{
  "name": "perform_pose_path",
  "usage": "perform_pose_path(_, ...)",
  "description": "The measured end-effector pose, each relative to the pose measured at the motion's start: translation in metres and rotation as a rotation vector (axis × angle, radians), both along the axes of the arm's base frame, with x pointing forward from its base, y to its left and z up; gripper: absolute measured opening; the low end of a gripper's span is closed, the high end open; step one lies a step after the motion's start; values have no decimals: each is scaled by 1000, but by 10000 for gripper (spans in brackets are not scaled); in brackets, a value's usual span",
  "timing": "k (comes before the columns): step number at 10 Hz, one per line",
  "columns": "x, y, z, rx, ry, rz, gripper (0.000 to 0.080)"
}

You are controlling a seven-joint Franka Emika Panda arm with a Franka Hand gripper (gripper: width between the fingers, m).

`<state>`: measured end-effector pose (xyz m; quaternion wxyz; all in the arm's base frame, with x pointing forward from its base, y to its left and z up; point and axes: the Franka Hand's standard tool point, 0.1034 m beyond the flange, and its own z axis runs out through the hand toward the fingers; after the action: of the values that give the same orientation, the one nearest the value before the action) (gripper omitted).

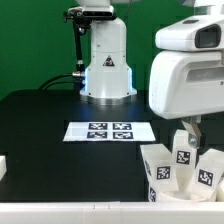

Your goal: Assemble stool

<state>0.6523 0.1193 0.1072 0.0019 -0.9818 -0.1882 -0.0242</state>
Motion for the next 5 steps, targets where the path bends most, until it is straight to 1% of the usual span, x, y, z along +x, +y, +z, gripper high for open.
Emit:
perform_pose_path(2,-9,0,-16,-8,43,46,649)
perform_pose_path(3,-11,0,-22,-13,48,70,649)
perform_pose_path(5,-12,2,-28,-47,49,188,649)
